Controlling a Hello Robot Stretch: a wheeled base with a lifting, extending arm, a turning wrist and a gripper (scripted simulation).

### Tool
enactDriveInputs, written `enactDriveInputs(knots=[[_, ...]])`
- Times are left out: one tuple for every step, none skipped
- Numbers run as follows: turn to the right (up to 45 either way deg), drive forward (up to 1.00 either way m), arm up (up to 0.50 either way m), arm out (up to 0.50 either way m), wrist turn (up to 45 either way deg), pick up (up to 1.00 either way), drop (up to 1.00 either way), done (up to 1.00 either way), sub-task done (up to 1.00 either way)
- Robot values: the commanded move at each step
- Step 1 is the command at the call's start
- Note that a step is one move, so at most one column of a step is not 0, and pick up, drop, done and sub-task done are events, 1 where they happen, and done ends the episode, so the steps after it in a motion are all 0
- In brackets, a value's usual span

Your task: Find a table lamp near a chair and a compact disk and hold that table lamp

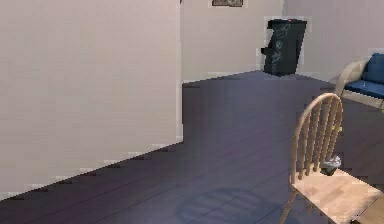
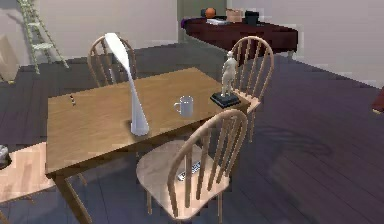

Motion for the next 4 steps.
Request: enactDriveInputs(knots=[[0.0, 0.15, 0.00, 0.00, 0.0, 0.00, 0.00, 0.00, 0.00], [-45.0, 0.00, 0.00, 0.00, 0.0, 0.00, 0.00, 0.00, 0.00], [-45.0, 0.00, 0.00, 0.00, 0.0, 0.00, 0.00, 0.00, 0.00], [-45.0, 0.00, 0.00, 0.00, 0.0, 0.00, 0.00, 0.00, 0.00]])
